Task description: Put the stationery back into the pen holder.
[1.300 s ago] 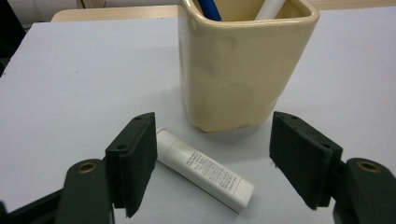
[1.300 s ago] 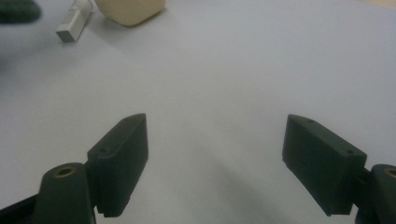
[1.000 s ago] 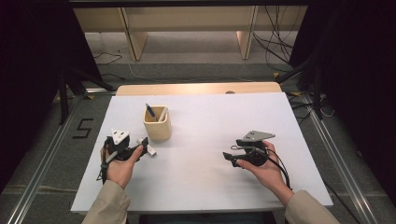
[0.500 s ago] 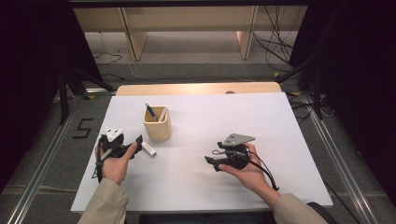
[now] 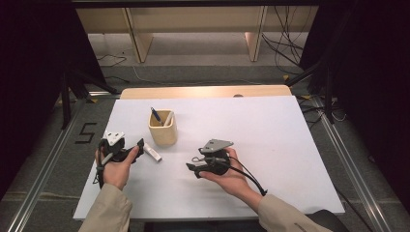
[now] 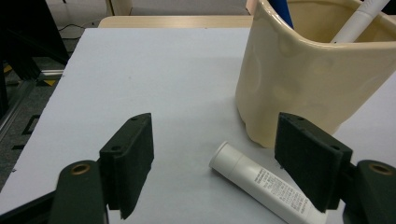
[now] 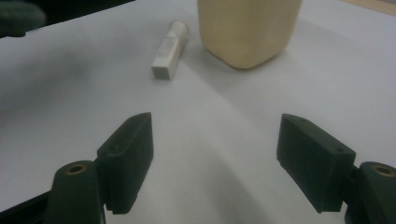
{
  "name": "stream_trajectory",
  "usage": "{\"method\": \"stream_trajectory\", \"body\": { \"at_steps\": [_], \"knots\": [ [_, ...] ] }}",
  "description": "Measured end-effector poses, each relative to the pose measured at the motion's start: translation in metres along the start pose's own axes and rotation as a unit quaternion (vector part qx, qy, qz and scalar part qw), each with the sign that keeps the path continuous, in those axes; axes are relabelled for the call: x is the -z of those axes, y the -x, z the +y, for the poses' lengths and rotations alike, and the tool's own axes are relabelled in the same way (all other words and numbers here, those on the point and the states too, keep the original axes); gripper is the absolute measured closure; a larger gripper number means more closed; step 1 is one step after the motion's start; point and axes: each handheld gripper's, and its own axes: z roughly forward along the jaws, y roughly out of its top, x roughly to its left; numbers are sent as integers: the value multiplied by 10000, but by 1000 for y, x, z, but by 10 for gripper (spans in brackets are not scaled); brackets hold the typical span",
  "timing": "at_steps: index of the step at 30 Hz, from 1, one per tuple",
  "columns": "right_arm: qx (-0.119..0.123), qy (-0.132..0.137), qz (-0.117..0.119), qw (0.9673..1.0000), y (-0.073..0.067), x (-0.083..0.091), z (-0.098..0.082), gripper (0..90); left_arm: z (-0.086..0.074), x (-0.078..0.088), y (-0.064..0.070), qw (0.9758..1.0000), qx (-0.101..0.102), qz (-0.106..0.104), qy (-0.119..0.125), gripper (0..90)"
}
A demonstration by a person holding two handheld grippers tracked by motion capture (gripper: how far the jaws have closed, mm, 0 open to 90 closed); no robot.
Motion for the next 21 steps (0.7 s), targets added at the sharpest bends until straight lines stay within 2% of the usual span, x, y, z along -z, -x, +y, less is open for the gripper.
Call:
{"method": "stream_trajectory", "body": {
  "at_steps": [9, 15, 21],
  "knots": [
    [183, -37, 69, 9998, -20, -39, 21, 306, -1, -1, -2, 10000, 22, 73, -38, 285],
    [255, -27, 78, 9996, -30, -64, 33, 331, -1, -2, -2, 10000, 47, 47, -38, 288],
    [305, -176, 94, 9993, -37, -87, 40, 351, -1, -2, -3, 10000, 47, 47, -45, 290]
  ]
}}
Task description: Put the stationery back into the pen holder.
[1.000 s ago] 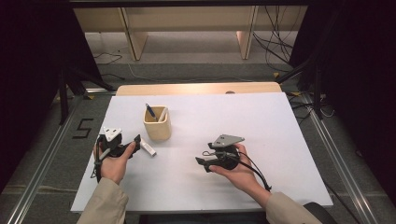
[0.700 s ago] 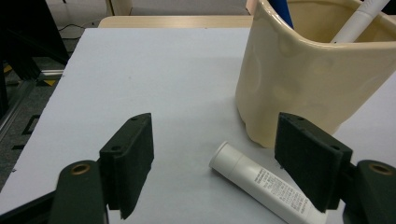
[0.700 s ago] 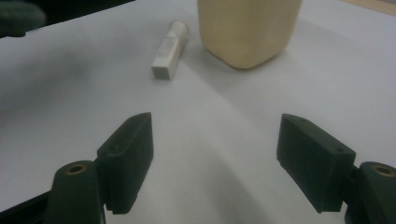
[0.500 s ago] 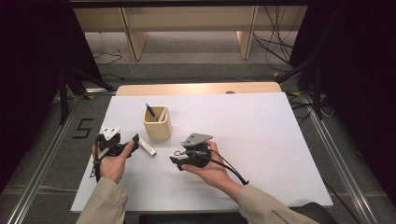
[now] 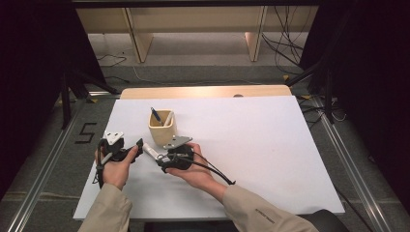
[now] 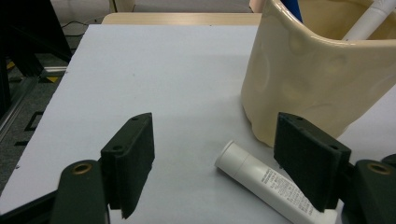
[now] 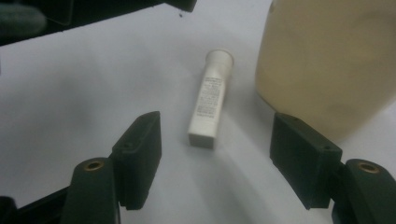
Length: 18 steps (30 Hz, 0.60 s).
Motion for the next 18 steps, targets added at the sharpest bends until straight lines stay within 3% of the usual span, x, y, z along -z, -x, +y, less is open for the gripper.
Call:
{"method": "stream_trajectory", "body": {
  "at_steps": [9, 18],
  "knots": [
    [1, -183, -32, 9998, -7, -26, 5, 388, 0, 0, 0, 10000, 5, 3, -6, 291],
    [-13, -354, -141, 9993, -9, -40, 9, 470, 0, 0, 0, 10000, 8, -1, -9, 292]
  ]
}}
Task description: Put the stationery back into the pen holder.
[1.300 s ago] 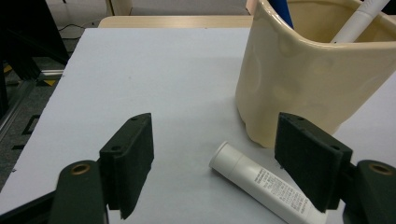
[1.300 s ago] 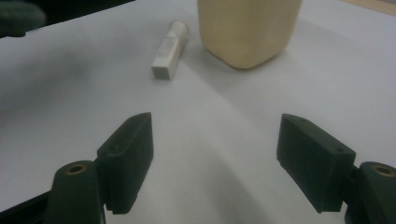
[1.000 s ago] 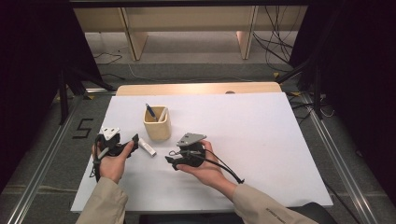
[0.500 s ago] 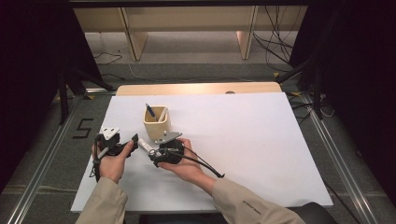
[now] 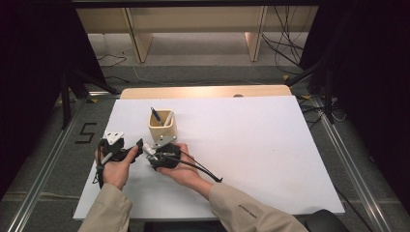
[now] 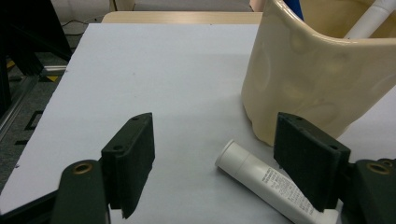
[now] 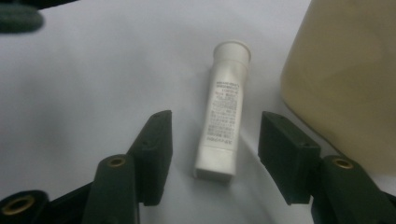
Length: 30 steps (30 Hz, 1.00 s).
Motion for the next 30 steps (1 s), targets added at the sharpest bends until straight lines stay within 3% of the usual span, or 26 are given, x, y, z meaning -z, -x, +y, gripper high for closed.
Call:
{"method": "stream_trajectory", "body": {
  "at_steps": [8, 30],
  "knots": [
    [-18, -99, -37, 9999, 0, -4, 0, 546, 0, -1, 0, 10000, -17, 9, -4, 293],
    [35, -236, -80, 9997, -3, -7, 2, 627, -1, -2, 1, 10000, -38, 3, -21, 294]
  ]
}}
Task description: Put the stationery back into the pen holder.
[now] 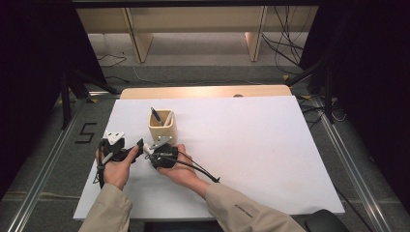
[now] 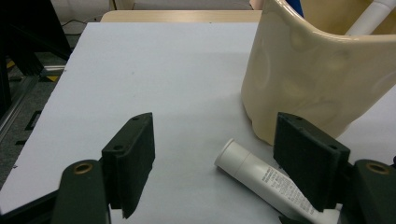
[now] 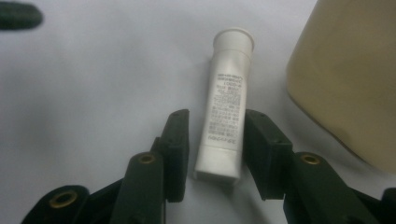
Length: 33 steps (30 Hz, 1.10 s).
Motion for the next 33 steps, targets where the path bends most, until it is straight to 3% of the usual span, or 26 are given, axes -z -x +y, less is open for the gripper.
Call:
{"method": "stream_trajectory", "body": {
  "at_steps": [14, 33],
  "knots": [
    [-135, -91, 12, 9999, 2, 0, 2, 694, 0, 0, 0, 10000, -3, 3, -13, 295],
    [-84, -108, 15, 9999, 3, 0, 3, 714, 0, 0, 0, 10000, 0, -8, -13, 297]
  ]
}}
